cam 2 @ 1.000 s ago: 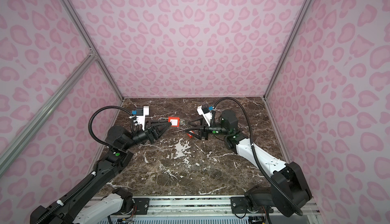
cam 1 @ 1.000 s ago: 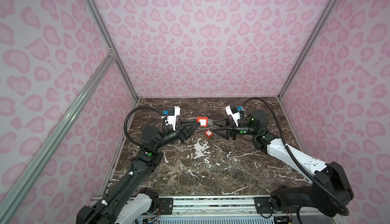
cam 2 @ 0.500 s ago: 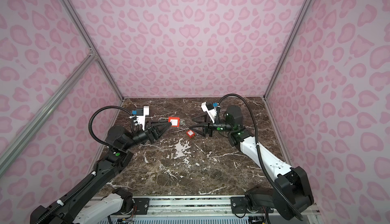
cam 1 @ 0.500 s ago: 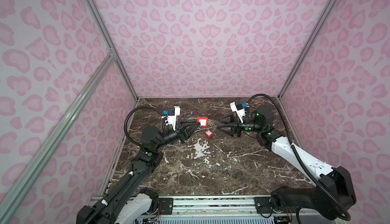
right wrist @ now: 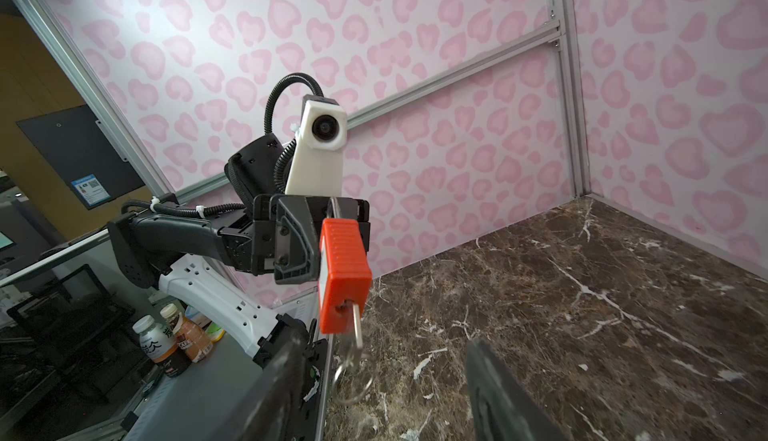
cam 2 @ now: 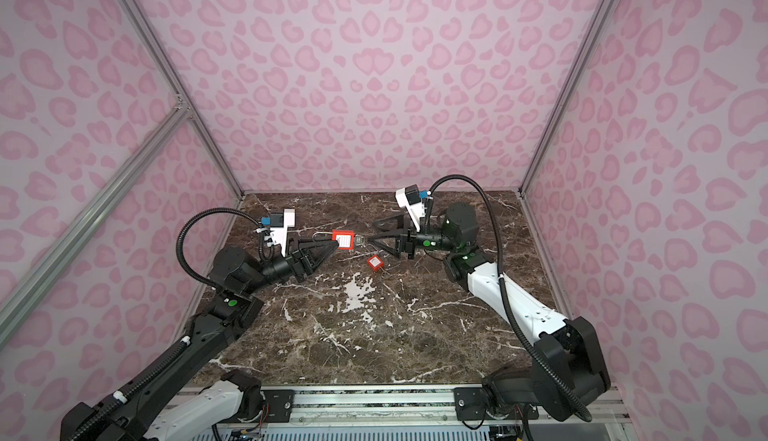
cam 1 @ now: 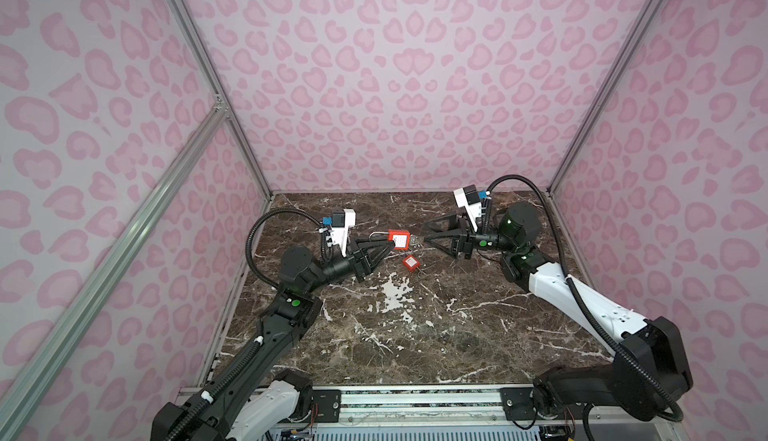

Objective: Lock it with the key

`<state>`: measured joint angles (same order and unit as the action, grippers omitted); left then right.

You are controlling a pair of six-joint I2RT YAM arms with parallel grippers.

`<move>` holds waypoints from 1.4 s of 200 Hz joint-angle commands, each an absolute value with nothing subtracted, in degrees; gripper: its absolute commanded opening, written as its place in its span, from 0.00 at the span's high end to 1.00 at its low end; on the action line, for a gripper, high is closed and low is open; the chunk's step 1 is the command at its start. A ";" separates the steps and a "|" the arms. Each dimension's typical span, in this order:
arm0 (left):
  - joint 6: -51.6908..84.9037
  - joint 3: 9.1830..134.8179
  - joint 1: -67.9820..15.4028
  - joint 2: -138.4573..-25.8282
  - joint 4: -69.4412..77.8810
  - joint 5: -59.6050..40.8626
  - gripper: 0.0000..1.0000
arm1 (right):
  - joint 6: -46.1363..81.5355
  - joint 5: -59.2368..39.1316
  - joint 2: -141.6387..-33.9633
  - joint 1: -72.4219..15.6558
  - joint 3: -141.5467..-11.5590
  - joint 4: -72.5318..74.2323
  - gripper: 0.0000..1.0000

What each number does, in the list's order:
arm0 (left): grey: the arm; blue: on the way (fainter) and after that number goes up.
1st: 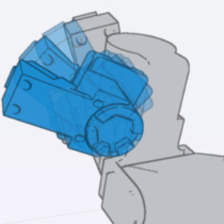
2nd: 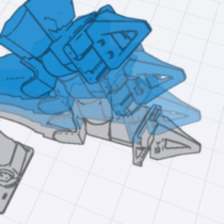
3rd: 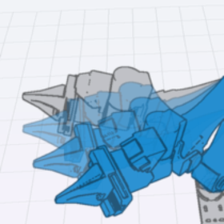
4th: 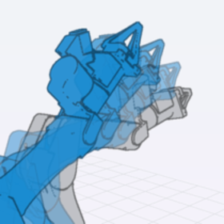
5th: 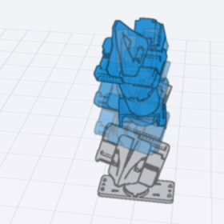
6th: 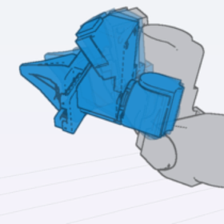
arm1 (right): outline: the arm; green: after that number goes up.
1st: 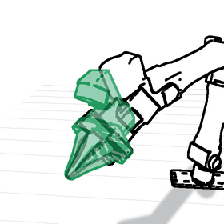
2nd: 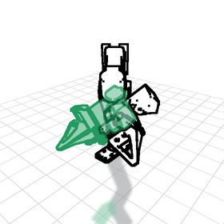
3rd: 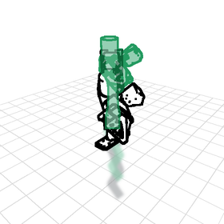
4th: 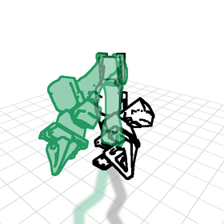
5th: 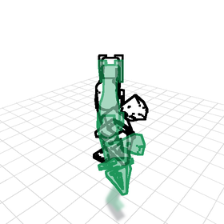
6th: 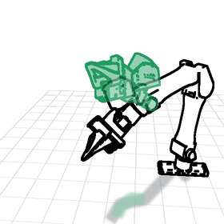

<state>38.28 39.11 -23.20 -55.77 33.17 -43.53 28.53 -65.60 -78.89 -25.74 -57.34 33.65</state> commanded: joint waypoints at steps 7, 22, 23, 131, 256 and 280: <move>37.88 39.23 -23.12 -55.81 36.05 -44.03 0.96 | 30.91 -65.92 -80.11 -26.74 -58.05 36.61 0.38; 37.96 39.32 -23.14 -55.79 36.06 -44.14 0.96 | 31.70 -66.30 -80.80 -27.46 -58.10 37.28 0.41; 37.97 39.31 -23.13 -55.80 36.05 -44.13 0.96 | 31.80 -66.28 -80.83 -27.53 -58.10 37.32 0.41; 38.14 39.47 -23.18 -55.98 35.95 -44.11 0.96 | 32.40 -68.34 -81.91 -28.76 -58.74 36.65 0.73; 38.14 39.59 -23.20 -56.32 35.60 -44.03 0.96 | 31.47 -71.37 -82.75 -28.75 -60.17 33.48 0.98; 37.97 39.51 -23.12 -56.17 35.47 -43.59 0.96 | 30.26 -71.32 -82.40 -28.54 -60.09 32.38 0.99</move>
